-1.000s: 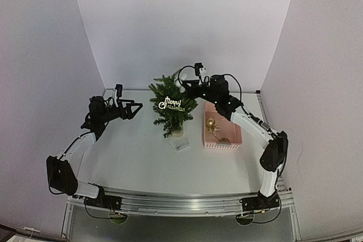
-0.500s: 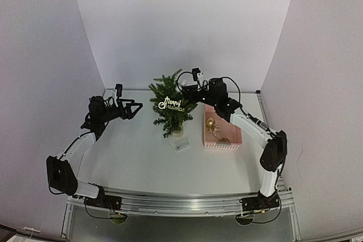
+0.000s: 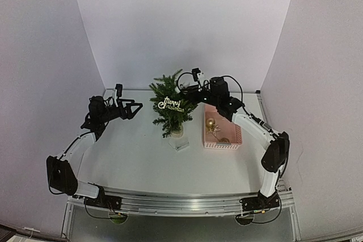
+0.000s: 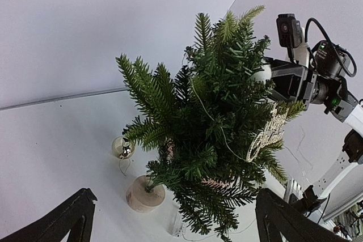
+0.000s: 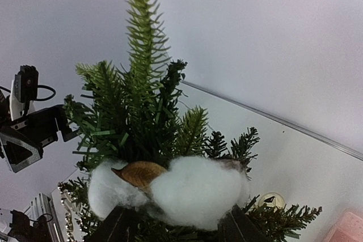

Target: Decorate the small christmas tree

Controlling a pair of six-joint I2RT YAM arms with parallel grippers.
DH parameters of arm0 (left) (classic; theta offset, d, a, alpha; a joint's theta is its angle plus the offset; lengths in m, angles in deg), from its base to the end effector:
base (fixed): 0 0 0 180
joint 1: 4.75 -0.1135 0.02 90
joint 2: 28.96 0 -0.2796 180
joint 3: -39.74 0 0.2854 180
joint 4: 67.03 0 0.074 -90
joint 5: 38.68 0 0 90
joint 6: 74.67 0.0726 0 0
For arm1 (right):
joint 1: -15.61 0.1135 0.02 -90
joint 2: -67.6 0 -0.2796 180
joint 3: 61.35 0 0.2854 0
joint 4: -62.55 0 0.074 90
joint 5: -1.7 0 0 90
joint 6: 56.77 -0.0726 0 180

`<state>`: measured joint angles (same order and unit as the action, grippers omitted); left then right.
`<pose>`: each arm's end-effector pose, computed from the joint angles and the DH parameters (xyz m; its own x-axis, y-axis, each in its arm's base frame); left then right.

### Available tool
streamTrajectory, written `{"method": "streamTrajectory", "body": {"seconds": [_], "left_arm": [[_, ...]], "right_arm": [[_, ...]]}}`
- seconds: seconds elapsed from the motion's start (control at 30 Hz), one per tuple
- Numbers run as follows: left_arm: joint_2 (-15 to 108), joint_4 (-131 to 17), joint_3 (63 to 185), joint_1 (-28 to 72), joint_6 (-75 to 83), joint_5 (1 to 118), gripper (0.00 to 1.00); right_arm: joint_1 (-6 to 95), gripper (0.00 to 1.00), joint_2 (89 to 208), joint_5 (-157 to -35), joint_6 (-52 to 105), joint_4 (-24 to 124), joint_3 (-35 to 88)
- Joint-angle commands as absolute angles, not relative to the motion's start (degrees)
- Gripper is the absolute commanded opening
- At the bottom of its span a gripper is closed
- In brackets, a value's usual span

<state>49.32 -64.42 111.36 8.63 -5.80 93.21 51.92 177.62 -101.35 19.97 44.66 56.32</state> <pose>0.3517 -0.1335 0.3335 -0.4394 -0.1713 -0.8818 0.7022 0.5467 -0.4561 0.4262 0.3336 0.3885 -0.3128 0.0474 -0.9486 -0.7029 0.6602 0.2648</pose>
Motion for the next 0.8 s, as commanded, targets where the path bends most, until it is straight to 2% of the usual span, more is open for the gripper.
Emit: {"method": "streamTrajectory", "body": {"seconds": [0.0, 0.37, 0.6, 0.77], "left_arm": [[48.0, -66.2, 111.7, 8.3, -5.8, 93.7, 0.99], [47.8, -66.5, 111.5, 8.3, -5.8, 93.7, 0.99], [48.0, -66.7, 111.6, 8.3, -5.9, 93.9, 0.99], [48.1, -66.7, 111.7, 8.3, -5.9, 94.1, 0.99]], "right_arm": [[52.0, 0.49, 173.6, -101.2, 21.2, 43.6, 58.2], [52.0, 0.51, 172.2, -97.9, 21.3, 41.9, 57.7], [52.0, 0.61, 171.3, -95.7, 21.6, 40.6, 57.9], [52.0, 0.64, 171.1, -97.6, 21.8, 40.0, 58.6]]}}
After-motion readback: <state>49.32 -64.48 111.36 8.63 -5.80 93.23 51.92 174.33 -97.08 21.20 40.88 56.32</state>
